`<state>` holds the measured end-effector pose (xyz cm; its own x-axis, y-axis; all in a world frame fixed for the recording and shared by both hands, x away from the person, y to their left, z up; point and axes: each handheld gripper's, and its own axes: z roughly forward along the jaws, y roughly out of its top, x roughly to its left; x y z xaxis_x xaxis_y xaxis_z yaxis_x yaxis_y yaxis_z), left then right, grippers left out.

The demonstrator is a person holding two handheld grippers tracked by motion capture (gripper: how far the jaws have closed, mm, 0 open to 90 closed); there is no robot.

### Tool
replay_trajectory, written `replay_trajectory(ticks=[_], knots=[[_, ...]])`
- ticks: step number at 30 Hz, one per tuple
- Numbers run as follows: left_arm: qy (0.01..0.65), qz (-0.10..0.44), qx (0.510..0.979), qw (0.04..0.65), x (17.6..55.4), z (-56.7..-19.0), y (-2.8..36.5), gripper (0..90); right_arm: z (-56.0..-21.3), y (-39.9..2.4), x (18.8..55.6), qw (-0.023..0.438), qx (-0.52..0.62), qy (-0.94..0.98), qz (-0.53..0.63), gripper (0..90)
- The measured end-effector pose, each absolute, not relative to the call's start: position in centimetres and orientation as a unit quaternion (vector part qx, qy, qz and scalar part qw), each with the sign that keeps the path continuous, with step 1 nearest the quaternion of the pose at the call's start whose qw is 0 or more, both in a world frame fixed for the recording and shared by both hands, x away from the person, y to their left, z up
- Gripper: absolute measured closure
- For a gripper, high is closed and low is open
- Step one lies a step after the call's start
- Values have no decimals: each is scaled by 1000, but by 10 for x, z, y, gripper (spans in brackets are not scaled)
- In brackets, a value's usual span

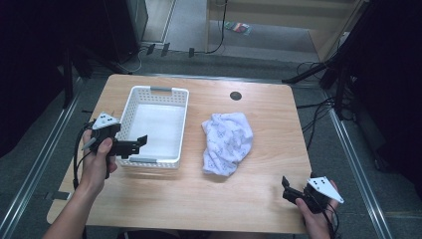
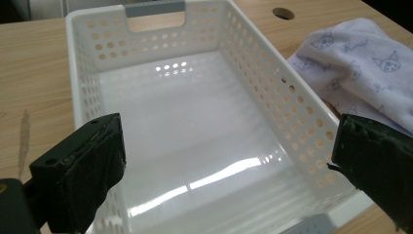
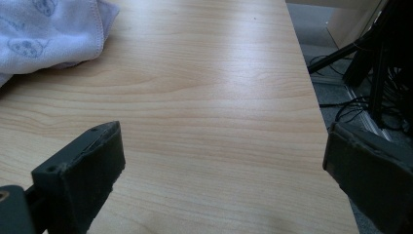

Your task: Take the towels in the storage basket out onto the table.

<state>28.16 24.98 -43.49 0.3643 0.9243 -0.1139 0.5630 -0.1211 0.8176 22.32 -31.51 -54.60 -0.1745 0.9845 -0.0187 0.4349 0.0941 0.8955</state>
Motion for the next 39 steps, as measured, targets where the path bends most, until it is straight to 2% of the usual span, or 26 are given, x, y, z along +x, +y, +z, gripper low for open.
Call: replay_trajectory(ticks=[26, 39], knots=[[536, 242, 674, 447, 220, -490, 335, 0, -546, -314, 223, 346, 544, 654, 396, 14], [577, 246, 657, 418, 203, -536, 365, 0, -546, -314, 223, 347, 542, 656, 395, 14]])
